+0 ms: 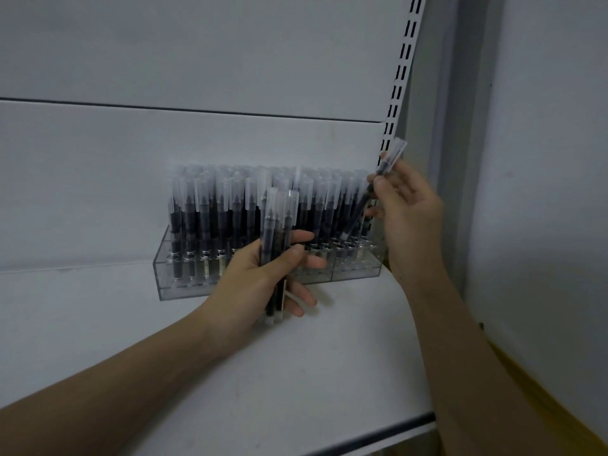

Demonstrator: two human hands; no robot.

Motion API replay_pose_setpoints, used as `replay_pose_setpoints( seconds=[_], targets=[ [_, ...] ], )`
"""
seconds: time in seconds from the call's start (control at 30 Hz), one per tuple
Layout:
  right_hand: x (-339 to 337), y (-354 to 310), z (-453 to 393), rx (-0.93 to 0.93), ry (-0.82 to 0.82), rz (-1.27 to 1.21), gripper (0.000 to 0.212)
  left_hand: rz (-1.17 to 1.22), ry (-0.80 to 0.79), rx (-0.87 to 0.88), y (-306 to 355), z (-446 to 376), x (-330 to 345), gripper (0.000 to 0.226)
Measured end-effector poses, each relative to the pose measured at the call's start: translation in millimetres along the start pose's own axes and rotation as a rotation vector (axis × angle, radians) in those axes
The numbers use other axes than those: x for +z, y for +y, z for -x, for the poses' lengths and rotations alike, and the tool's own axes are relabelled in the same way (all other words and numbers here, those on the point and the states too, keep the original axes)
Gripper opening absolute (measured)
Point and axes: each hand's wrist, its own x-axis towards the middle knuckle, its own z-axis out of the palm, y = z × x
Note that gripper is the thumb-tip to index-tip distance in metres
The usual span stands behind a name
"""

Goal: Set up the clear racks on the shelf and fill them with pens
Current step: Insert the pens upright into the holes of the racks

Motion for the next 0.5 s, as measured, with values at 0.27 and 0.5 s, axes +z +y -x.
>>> replay_pose_setpoints(
  seconds=[0.27,0.5],
  targets=[
    [3.7,4.9,3.8,-0.105,-0.075,0.159,0.024,-0.018,-0.01,0.01,-0.7,0.1,0.9,0.026],
    [3.5,3.1,4.9,-0.117,-0.107,0.17,0.022,-0.012,-0.02,0.009,-0.3,0.5,2.0,0.026]
  ],
)
